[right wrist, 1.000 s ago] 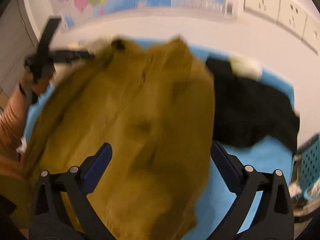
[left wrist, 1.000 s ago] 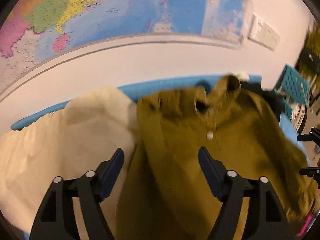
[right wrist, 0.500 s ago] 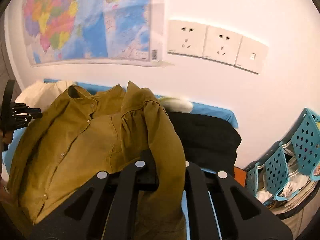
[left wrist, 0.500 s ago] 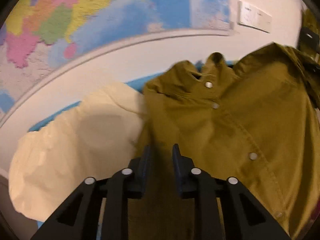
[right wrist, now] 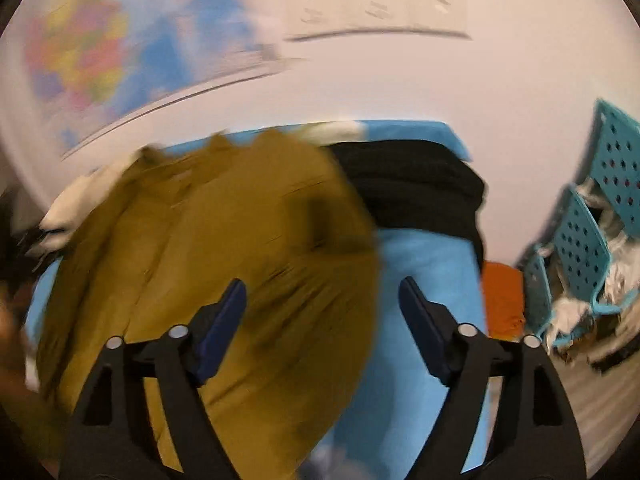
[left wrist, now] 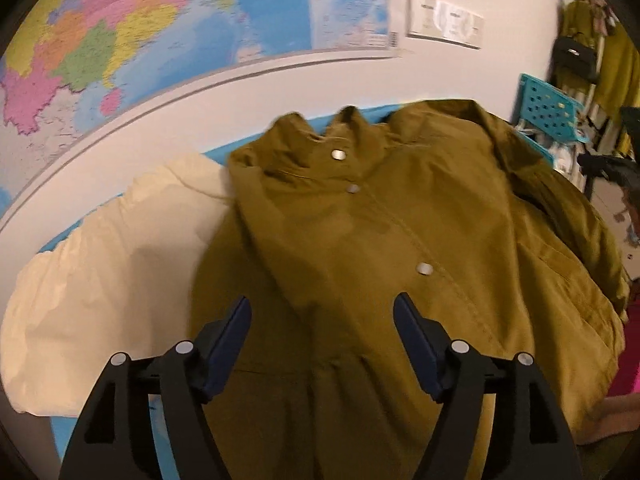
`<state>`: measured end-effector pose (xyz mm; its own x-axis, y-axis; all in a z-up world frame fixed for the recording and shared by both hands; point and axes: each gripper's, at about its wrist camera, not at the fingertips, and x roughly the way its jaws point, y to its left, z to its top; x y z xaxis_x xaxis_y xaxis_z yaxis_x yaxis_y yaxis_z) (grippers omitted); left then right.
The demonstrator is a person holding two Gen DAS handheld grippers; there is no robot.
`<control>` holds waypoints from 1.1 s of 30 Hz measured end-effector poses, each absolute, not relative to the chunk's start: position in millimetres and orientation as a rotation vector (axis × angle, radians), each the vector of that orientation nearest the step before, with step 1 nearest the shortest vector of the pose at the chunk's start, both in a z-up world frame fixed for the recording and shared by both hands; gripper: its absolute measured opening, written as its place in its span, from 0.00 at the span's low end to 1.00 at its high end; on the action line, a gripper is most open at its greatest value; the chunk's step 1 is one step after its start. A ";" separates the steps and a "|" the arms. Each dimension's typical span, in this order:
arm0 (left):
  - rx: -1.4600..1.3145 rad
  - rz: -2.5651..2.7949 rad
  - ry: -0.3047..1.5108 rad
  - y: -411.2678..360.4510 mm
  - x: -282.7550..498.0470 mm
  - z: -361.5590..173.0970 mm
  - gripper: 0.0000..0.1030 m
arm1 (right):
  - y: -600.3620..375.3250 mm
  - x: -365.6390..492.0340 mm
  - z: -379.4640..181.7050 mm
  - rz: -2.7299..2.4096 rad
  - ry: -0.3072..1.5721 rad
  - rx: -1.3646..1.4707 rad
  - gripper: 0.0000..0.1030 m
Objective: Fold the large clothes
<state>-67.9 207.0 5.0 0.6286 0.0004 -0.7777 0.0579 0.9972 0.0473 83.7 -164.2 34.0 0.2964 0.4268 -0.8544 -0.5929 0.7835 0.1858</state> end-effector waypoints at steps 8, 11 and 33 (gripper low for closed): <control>0.073 -0.103 0.903 179.7 -59.0 -8.9 0.70 | -156.7 29.5 -9.8 0.684 1.256 -0.298 0.35; 0.074 -0.111 0.903 172.6 -57.5 -7.7 0.70 | -192.4 53.9 18.2 0.672 1.179 -0.040 0.13; 0.123 -0.169 0.911 136.2 -38.8 -10.8 0.73 | -267.3 69.7 -32.6 0.300 1.126 -0.174 0.21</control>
